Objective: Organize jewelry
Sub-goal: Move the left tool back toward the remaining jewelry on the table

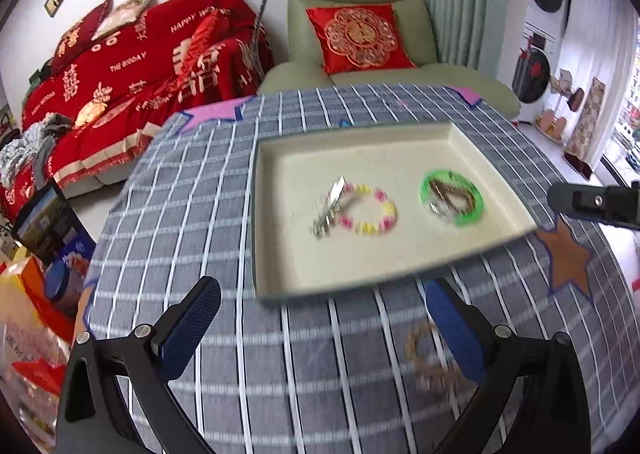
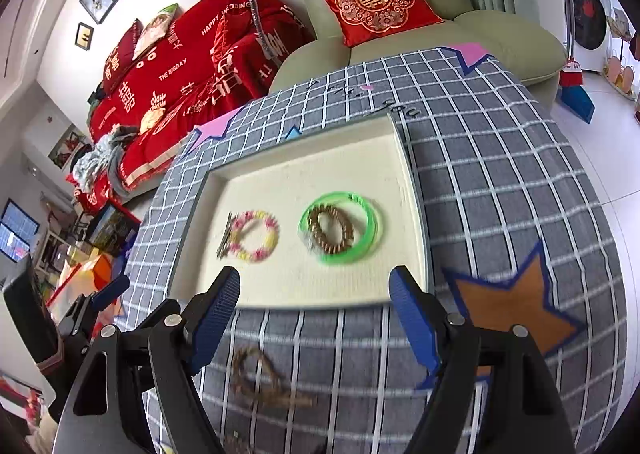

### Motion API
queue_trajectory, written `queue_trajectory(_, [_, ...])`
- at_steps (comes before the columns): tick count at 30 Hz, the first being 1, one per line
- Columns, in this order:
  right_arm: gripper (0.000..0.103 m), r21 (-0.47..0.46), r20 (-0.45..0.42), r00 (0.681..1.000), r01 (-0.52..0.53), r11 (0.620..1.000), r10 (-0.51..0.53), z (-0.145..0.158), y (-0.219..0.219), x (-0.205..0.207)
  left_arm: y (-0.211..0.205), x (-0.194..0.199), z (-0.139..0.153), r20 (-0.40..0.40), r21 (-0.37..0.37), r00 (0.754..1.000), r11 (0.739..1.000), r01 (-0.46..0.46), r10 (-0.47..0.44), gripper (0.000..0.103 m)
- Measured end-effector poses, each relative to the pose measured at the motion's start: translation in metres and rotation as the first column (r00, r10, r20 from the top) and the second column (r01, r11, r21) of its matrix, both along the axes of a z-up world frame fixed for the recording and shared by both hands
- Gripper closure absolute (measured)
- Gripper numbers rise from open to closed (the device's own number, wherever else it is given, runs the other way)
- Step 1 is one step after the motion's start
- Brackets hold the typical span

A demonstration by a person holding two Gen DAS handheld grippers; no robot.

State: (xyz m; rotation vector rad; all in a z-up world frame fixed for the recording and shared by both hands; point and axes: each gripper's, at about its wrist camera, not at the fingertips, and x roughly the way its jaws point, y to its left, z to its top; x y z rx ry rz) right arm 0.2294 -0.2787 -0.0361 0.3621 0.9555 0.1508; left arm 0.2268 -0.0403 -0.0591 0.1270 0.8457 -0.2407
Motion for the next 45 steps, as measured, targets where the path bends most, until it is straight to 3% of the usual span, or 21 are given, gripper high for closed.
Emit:
queue_trajectory(16, [0.023,-0.028,-0.083,0.996,-0.013,1.0,0.011,-0.03,0.006,-0.081,0.006,-0.07,-0.034,-0.124,-0.027,0.989,0.997,0.076,-0.079,0.0])
queue_trajectory(21, [0.023,-0.037,-0.11,0.994,-0.008,0.999,0.004,-0.043,0.005,-0.095,0.002,-0.086,-0.036,-0.136,-0.051,0.981,0.99,0.135,-0.141,0.0])
queue_trajectory(29, [0.023,-0.072,-0.133,0.991,-0.014,0.997,0.004,-0.055,0.002,-0.115,-0.017,-0.098,-0.046,-0.162,-0.01,0.959,0.972,0.233,-0.232,0.0])
queue_trajectory(45, [0.023,-0.085,-0.158,0.986,-0.073,0.994,0.059,-0.067,0.009,-0.138,-0.03,-0.095,-0.067,-0.192,0.082,0.96,0.971,0.224,-0.205,0.0])
